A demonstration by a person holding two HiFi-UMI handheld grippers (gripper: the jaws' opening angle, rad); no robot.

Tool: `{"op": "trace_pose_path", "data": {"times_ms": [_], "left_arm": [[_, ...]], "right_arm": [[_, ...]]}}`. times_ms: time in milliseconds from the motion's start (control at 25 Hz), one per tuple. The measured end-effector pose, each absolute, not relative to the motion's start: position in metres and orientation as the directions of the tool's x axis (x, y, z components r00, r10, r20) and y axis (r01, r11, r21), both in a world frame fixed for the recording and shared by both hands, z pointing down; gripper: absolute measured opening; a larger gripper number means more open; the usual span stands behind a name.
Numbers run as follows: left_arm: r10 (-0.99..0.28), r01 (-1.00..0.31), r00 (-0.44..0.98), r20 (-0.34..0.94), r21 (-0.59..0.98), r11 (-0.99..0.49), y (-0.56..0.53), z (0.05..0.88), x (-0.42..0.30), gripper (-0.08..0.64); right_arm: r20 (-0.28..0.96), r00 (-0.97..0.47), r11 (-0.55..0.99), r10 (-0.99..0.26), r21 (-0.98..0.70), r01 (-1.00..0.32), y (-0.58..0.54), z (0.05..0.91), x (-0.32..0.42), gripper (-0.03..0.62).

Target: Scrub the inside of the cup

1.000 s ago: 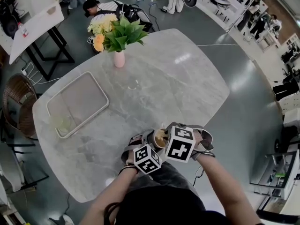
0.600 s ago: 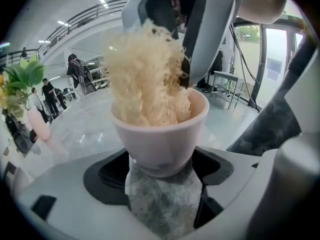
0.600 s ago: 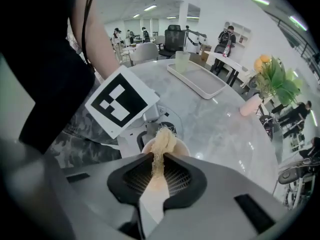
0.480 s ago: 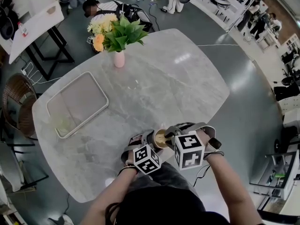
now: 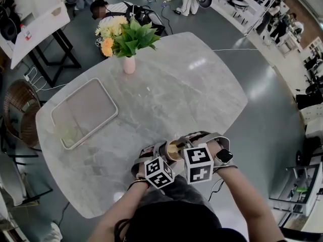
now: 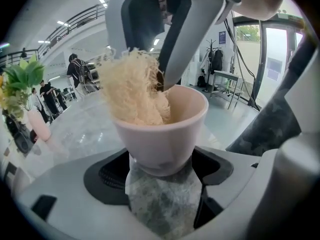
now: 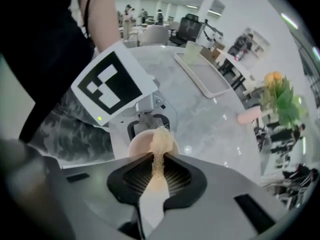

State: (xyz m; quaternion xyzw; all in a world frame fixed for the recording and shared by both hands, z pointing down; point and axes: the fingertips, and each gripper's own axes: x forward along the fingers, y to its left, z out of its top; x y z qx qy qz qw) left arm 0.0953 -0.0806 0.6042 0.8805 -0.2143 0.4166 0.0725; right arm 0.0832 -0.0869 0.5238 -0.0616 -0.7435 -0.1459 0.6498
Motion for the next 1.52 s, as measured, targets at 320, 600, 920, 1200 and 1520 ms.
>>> {"op": "trace_pose_path", "data": {"times_ms": [320,600,920,1200,1520], "left_arm": [[-0.317,-0.441,0.562,0.764,-0.048,-0.896,-0.081,0.604,0.095,0.399],[-0.319,-0.441,0.561,0.764,-0.050,-0.896,-0.080,0.603,0.096,0.399],[-0.319,-0.440,0.558,0.766,-0.053,-0.897,-0.080,0.605,0.096,0.398],[-0.317,-0.441,0.561,0.764,-0.047,-0.896,-0.080,0.605,0.095,0.397],[-0.316,-0.437,0.560,0.766,-0.051,-0.898,-0.079,0.604,0.096,0.394]], "right_arm": [[0.973,-0.232,0.999,-0.009,0.017,0.030,-0.086,0.509,0.078,0.060],[0.963,-0.108,0.946,-0.248,0.265,0.190,-0.094,0.554,0.081,0.060],[0.961,-0.233,0.985,0.148,-0.165,-0.054,-0.073,0.533,0.079,0.060],[0.986,-0.133,0.988,-0.102,0.116,0.104,-0.096,0.540,0.080,0.060],[0.989,-0.136,0.997,0.063,-0.056,0.054,-0.075,0.553,0.078,0.060]]}}
